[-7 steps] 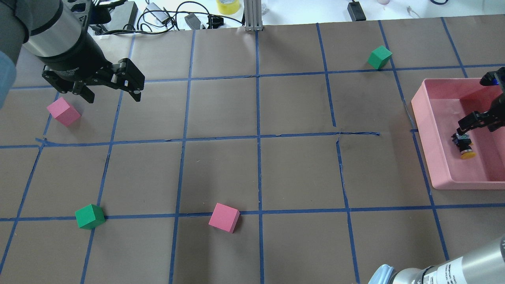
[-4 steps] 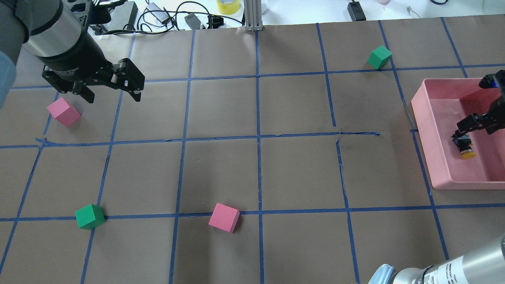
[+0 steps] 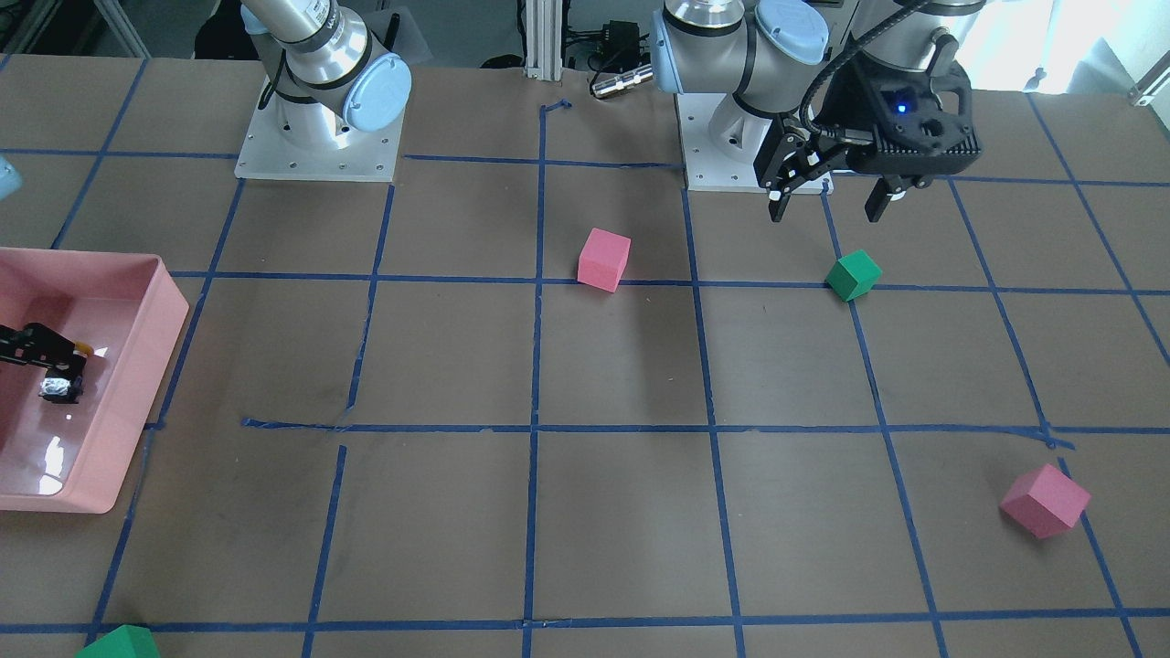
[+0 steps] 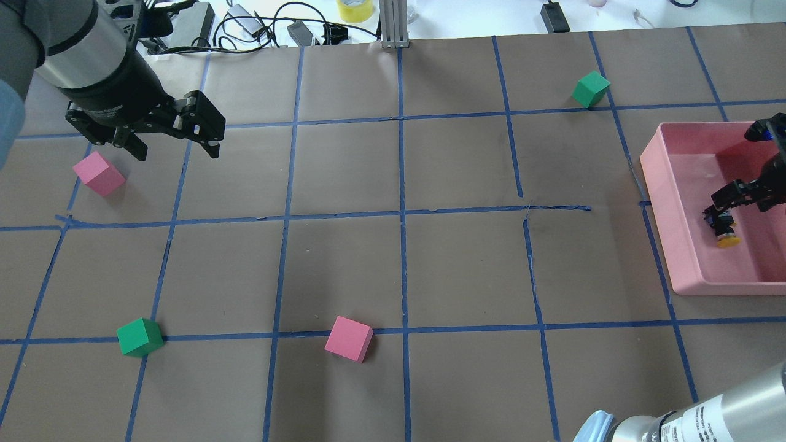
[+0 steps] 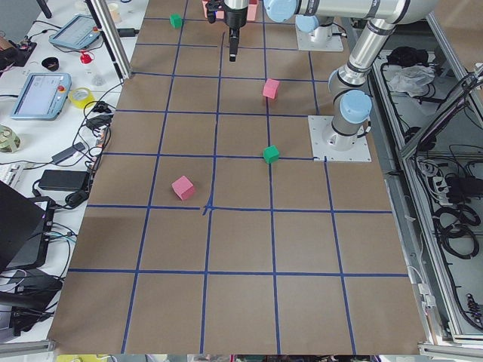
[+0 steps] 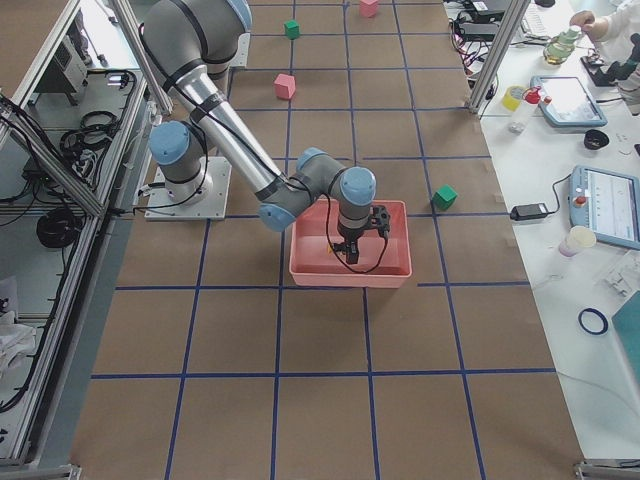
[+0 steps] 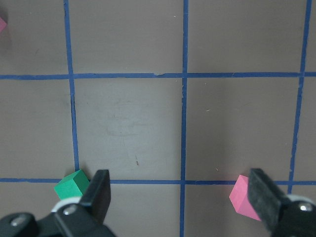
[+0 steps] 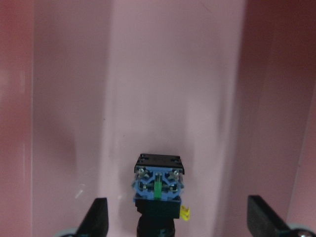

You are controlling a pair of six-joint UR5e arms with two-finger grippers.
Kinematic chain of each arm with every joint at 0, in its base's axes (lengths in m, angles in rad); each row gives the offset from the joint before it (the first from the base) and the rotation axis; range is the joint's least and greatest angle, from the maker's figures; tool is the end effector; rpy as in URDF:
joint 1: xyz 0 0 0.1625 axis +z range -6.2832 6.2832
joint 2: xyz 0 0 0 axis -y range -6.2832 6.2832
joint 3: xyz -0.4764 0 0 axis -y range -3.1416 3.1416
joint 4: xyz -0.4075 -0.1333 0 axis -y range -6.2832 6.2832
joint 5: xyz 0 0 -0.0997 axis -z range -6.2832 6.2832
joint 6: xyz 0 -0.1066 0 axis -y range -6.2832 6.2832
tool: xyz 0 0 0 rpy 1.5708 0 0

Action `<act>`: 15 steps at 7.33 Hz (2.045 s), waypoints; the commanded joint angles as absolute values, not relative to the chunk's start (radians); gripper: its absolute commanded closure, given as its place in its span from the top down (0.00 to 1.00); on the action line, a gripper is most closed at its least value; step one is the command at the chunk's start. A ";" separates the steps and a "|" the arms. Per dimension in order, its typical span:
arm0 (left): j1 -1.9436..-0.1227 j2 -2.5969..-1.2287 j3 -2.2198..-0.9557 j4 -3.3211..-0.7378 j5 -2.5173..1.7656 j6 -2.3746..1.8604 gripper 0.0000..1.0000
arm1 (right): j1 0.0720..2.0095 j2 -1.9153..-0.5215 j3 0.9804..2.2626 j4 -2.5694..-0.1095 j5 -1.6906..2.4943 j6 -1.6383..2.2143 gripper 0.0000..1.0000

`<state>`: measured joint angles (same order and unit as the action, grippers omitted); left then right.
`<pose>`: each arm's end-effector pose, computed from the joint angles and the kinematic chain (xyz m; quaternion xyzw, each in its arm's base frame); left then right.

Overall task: Align button upright
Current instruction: 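Lower the right gripper into the tray and grasp the black button switch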

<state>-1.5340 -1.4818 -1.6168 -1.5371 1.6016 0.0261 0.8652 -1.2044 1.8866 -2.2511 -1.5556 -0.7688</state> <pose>-0.1126 -0.4768 0.5559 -0.0059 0.9991 -0.0378 0.0166 -0.2776 -0.5339 0.2436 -0.0316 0.9995 -0.0044 0.0063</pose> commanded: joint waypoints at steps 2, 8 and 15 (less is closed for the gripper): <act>-1.534 -1.482 -1.617 -1.537 1.601 0.026 1.00 | 0.864 -1.190 1.891 -2.266 -1.554 -0.741 1.00; -1.534 -1.480 -1.617 -1.539 1.603 0.026 1.00 | 0.865 -1.163 1.920 -2.286 -1.559 -0.735 0.96; -1.534 -1.480 -1.617 -1.539 1.603 0.026 1.00 | 0.865 -1.173 1.914 -2.272 -1.592 -0.738 0.00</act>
